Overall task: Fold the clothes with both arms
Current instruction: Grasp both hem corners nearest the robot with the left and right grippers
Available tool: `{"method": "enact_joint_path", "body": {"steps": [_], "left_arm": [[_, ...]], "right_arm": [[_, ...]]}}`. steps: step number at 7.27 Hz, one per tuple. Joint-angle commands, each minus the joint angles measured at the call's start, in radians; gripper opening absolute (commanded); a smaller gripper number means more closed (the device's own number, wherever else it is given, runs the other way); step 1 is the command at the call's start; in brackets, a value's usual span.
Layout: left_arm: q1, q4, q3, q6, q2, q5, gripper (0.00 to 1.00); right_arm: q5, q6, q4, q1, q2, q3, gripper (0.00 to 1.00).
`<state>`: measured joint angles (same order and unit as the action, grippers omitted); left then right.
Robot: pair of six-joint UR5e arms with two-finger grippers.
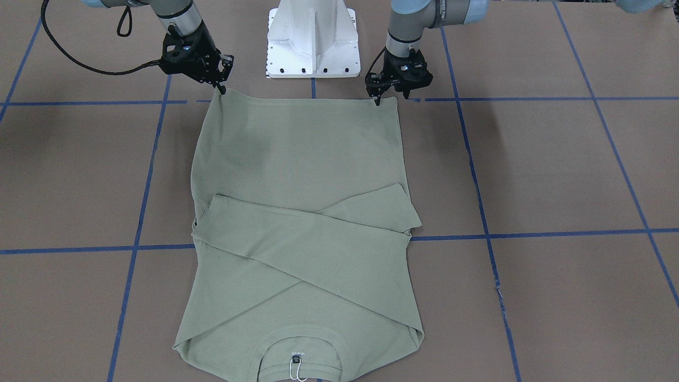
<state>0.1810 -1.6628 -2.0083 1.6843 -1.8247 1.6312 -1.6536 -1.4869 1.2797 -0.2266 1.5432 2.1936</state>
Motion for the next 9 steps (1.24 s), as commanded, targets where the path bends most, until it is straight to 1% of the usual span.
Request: {"method": "enact_joint_path", "body": {"steps": [1,2,3,4,5,8,9], "left_arm": [[0.000,0.000,0.005,0.000,-0.001,-0.001,0.75],[0.000,0.000,0.005,0.002,0.001,-0.001,0.64],[0.000,0.000,0.005,0.000,0.001,-0.001,0.55],[0.000,0.000,0.005,0.000,0.001,-0.001,0.51],[0.000,0.000,0.005,0.000,0.001,-0.002,0.44],[0.000,0.000,0.005,-0.001,-0.001,-0.013,0.19],[0.000,0.000,0.003,-0.001,-0.005,-0.013,0.04]], "right_arm": [[-0.002,0.000,0.001,-0.003,0.000,0.002,0.00],[-0.002,0.000,0.001,-0.005,0.000,0.002,0.00],[-0.006,0.000,0.000,-0.010,0.000,0.000,0.00],[-0.014,0.000,0.000,-0.016,0.000,0.002,0.00],[-0.014,0.000,0.000,-0.016,0.000,0.002,0.00],[-0.023,0.000,0.000,-0.022,0.003,0.000,0.00],[-0.029,0.000,0.000,-0.026,0.003,0.002,0.00]]}}
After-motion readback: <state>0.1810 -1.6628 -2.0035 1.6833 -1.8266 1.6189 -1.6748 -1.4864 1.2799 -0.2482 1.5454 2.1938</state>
